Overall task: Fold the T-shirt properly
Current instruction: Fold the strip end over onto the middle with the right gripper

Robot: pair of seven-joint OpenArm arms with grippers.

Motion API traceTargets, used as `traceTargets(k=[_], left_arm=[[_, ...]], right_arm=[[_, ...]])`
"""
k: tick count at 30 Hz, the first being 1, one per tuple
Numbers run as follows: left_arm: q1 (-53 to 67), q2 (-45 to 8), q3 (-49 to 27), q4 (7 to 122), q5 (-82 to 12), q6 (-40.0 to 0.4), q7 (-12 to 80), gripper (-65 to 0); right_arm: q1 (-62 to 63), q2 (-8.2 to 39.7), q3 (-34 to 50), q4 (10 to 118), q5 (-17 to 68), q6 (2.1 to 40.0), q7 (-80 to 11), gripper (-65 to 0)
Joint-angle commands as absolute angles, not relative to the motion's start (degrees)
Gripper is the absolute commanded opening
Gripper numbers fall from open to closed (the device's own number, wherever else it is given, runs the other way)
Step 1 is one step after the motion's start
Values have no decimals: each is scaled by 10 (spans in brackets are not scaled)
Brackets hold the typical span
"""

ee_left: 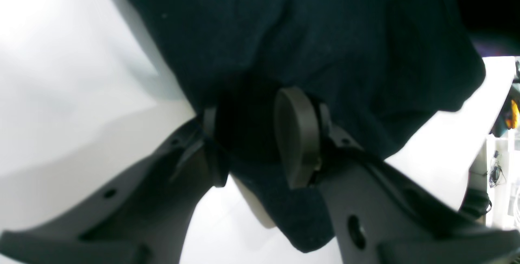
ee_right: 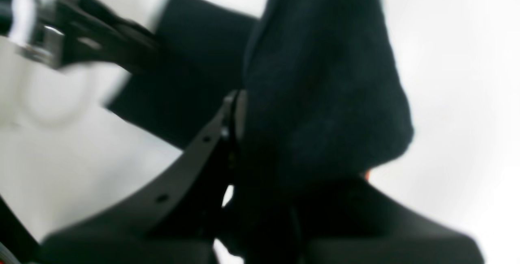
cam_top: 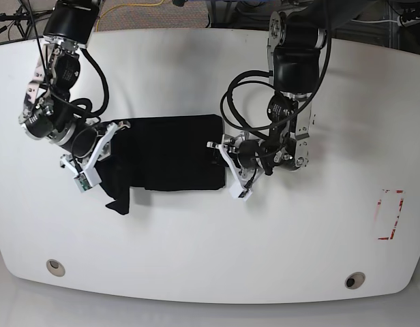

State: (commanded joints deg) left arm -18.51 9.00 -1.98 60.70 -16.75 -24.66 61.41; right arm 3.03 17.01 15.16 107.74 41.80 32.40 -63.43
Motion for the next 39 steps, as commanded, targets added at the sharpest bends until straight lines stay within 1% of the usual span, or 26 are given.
traceTargets(k=[5,8,14,23,30,33,39], left_arm=[[-185,90,-20,607,-168,-247,614,-449],[-185,90,-20,607,-168,-247,614,-449],[-185,90,-20,607,-168,-247,614,-449],[-185,90,-20,607,-168,-247,614,-450],[-185,90,-20,607,-168,-247,614,-450],[-185,90,-20,607,-168,-247,614,-450],[-185,90,-20,607,-168,-247,614,-450]], right_arm=[[40,164,102,1071,419,285,-612,-650],[44,147,96,1054,419,278,-611,-650],[51,111,94,1033,418,277,-610,-650],[61,102,94,1016,419,277,-609,-650],[60,80,92,1025,422,279,-611,-650],[59,70,76,1022,420,277,-611,-650],[61,68,52,1019,419,276,-608,-648]])
